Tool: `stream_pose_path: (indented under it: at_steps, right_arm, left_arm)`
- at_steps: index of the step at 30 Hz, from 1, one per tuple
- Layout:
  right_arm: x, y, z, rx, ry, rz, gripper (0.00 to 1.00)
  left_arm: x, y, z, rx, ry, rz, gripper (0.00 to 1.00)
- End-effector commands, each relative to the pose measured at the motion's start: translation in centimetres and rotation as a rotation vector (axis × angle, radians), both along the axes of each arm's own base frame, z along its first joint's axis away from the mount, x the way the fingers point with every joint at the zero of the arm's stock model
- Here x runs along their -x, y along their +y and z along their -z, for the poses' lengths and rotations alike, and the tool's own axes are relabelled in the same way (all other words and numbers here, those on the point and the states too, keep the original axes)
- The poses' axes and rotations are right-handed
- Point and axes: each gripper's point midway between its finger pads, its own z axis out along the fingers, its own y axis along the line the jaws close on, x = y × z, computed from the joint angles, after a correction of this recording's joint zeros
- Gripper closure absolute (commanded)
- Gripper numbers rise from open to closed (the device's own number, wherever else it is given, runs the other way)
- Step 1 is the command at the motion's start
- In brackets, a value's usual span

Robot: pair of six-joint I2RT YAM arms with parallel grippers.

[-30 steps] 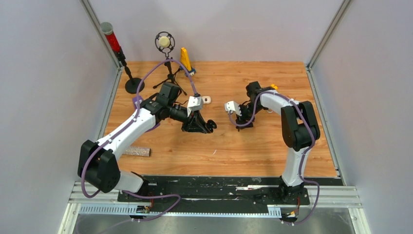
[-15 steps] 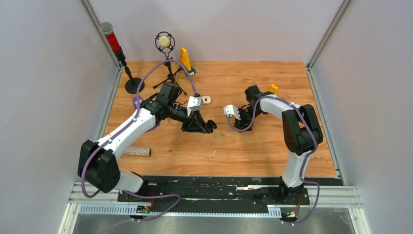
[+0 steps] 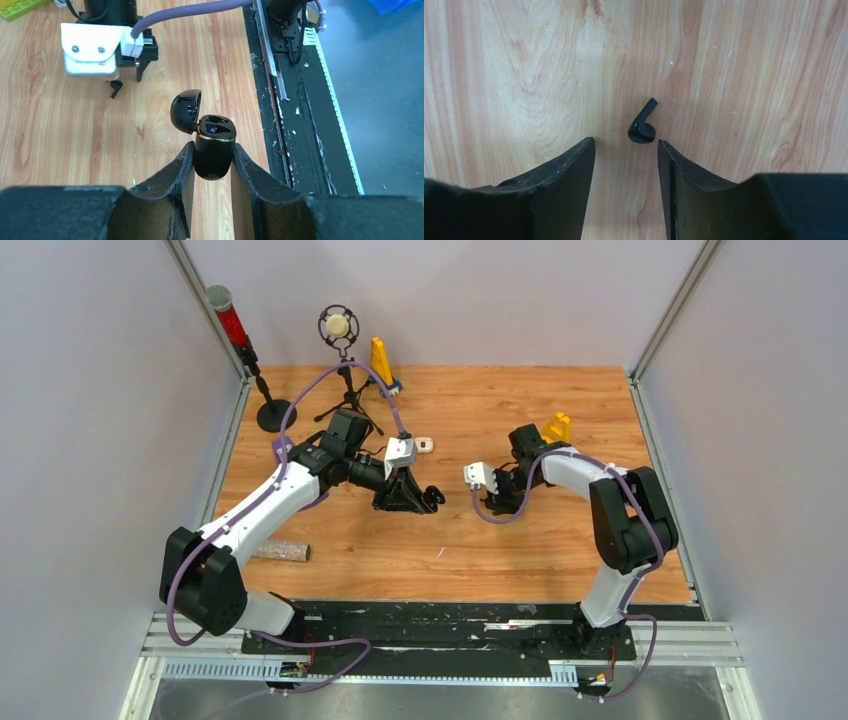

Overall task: Insert the wireless bluetooth earbuds into the charging case
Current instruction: Pick up the earbud from the center of the board.

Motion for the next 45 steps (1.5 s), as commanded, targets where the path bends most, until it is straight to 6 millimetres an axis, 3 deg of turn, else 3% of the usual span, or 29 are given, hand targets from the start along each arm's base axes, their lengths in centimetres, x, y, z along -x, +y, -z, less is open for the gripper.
stream_pose_path:
  at_steps: [1, 5, 12, 20, 31, 45]
  right_arm:
    - [-0.8, 0.0, -0.2, 0.005, -0.114, -0.078, 0.52]
    - [-1.6, 0.5, -0.4, -0.012, -0.157, -0.102, 0.58]
    - [-2.8, 0.5, -0.4, -0.008, -0.239, -0.138, 0.60]
    - [-1.6, 0.3, -0.3, 0.000, -0.294, -0.243, 0.60]
    - [0.1, 1.0, -0.1, -0.030, -0.212, -0.301, 0.65]
    - [-0.2, 1.6, 0.5, -0.031, -0.189, -0.307, 0.67]
  left_arm:
    - [0.3, -0.1, -2.2, 0.053, -0.061, 0.027, 1.00]
    - [0.3, -0.1, -2.3, 0.052, -0.063, 0.025, 1.00]
    - [0.3, -0.1, -2.2, 0.051, -0.058, 0.024, 1.00]
    - [0.1, -0.2, -2.1, 0.047, -0.053, 0.023, 1.00]
    - [0.0, -0.3, -2.0, 0.044, -0.050, 0.022, 1.00]
    - [0.0, -0.3, -1.9, 0.041, -0.046, 0.021, 1.00]
